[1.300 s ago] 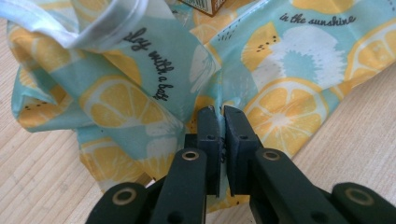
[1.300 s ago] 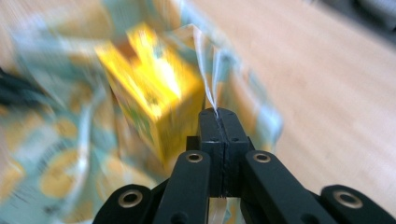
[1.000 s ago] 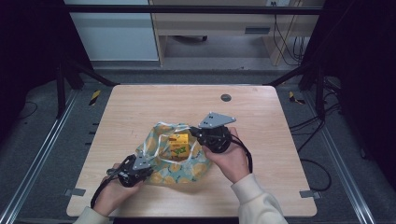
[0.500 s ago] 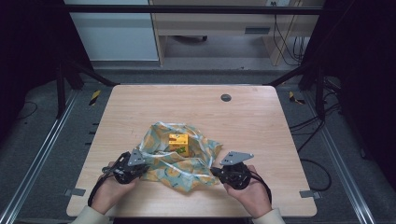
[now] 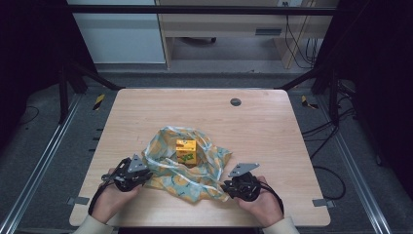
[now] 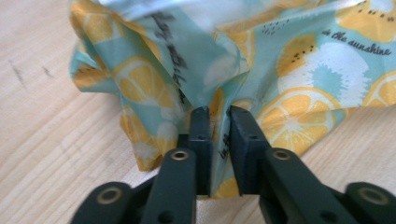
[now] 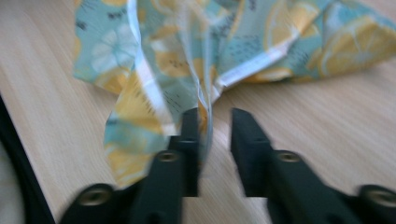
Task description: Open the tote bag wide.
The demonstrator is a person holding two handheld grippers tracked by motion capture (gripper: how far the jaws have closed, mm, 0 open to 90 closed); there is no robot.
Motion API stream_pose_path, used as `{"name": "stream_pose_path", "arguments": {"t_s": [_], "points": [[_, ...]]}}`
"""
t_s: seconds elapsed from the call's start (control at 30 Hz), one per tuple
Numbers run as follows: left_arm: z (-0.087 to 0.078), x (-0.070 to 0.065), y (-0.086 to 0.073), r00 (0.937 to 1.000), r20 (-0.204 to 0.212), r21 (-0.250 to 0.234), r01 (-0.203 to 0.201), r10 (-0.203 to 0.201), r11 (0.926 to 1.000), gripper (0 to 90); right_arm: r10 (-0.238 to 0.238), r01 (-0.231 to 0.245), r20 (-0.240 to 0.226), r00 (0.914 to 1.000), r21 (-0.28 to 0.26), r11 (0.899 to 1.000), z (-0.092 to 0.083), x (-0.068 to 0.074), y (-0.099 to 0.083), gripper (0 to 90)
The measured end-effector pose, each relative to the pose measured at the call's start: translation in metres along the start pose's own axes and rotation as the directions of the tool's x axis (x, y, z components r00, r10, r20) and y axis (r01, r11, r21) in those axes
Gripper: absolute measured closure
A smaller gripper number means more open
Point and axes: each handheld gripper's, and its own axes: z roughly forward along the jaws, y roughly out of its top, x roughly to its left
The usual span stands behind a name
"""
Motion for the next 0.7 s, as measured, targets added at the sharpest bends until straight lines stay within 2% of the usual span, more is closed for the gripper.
{"name": "stream_pose_path", "arguments": {"t_s": [0.03, 0.07, 0.1, 0.2, 0.27, 0.3, 0.33, 0.4, 0.5, 0.53, 0.57, 0.6, 0.63, 0.67, 0.7], "points": [[-0.005, 0.0, 0.001, 1.0, -0.003, -0.022, 0.007, -0.007, 0.9997, 75.0, -0.024, 0.024, -0.013, 0.9996, -0.011, 1.0, -0.002, 0.003, 0.005, 57.6], [-0.005, 0.0, 0.001, 1.0, -0.003, -0.022, 0.007, -0.007, 0.9997, 73.8, -0.024, 0.024, -0.013, 0.9996, -0.011, 1.0, -0.002, 0.003, 0.005, 57.6], [-0.009, 0.0, 0.001, 0.9999, -0.009, -0.034, 0.007, -0.007, 0.9994, 72.2, -0.039, 0.039, -0.011, 0.9992, -0.034, 0.999, -0.007, 0.006, 0.011, 53.0], [-0.024, 0.003, 0.003, 0.9996, -0.023, -0.071, 0.013, -0.014, 0.9974, 69.8, -0.059, 0.057, -0.021, 0.998, -0.064, 0.996, -0.016, 0.009, 0.022, 46.8], [-0.028, 0.005, 0.004, 0.9995, -0.028, -0.074, 0.013, -0.015, 0.9972, 68.9, -0.064, 0.062, -0.021, 0.9977, -0.072, 0.995, -0.02, 0.009, 0.027, 45.0], [-0.035, 0.007, 0.005, 0.9991, -0.039, -0.092, 0.01, -0.014, 0.9957, 67.1, -0.076, 0.075, -0.011, 0.997, -0.092, 0.993, -0.027, 0.01, 0.038, 42.2], [-0.035, 0.007, 0.005, 0.9991, -0.039, -0.092, 0.01, -0.014, 0.9957, 66.4, -0.076, 0.075, -0.011, 0.997, -0.092, 0.993, -0.027, 0.01, 0.038, 42.2], [-0.041, 0.011, 0.011, 0.9989, -0.044, -0.118, 0.011, -0.016, 0.9929, 64.3, -0.081, 0.081, 0.004, 0.9967, -0.11, 0.991, -0.031, 0.007, 0.052, 41.2], [-0.042, 0.01, 0.022, 0.9984, -0.055, -0.122, -0.023, 0.017, 0.9923, 60.1, -0.081, 0.083, 0.024, 0.9964, -0.115, 0.99, -0.027, 0.002, 0.068, 42.4], [-0.042, 0.01, 0.022, 0.9984, -0.055, -0.122, -0.023, 0.017, 0.9923, 58.9, -0.081, 0.083, 0.024, 0.9964, -0.115, 0.99, -0.027, 0.002, 0.068, 42.4], [-0.042, 0.009, 0.03, 0.9971, -0.06, -0.117, -0.053, 0.046, 0.9917, 57.5, -0.077, 0.081, 0.041, 0.9962, -0.118, 0.99, -0.019, -0.002, 0.079, 44.1], [-0.042, 0.009, 0.03, 0.9971, -0.06, -0.117, -0.053, 0.046, 0.9917, 56.1, -0.077, 0.081, 0.041, 0.9962, -0.118, 0.99, -0.019, -0.002, 0.079, 44.1], [-0.041, 0.009, 0.039, 0.9955, -0.061, -0.116, -0.079, 0.072, 0.9901, 54.3, -0.062, 0.068, 0.049, 0.9968, -0.126, 0.99, -0.011, -0.006, 0.088, 45.7], [-0.041, 0.009, 0.039, 0.9955, -0.061, -0.116, -0.079, 0.072, 0.9901, 52.9, -0.059, 0.066, 0.053, 0.9968, -0.125, 0.99, -0.008, -0.008, 0.091, 46.5], [-0.039, 0.009, 0.048, 0.9938, -0.063, -0.116, -0.099, 0.092, 0.9883, 51.3, -0.05, 0.058, 0.063, 0.9968, -0.125, 0.99, -0.003, -0.01, 0.095, 46.5]]}}
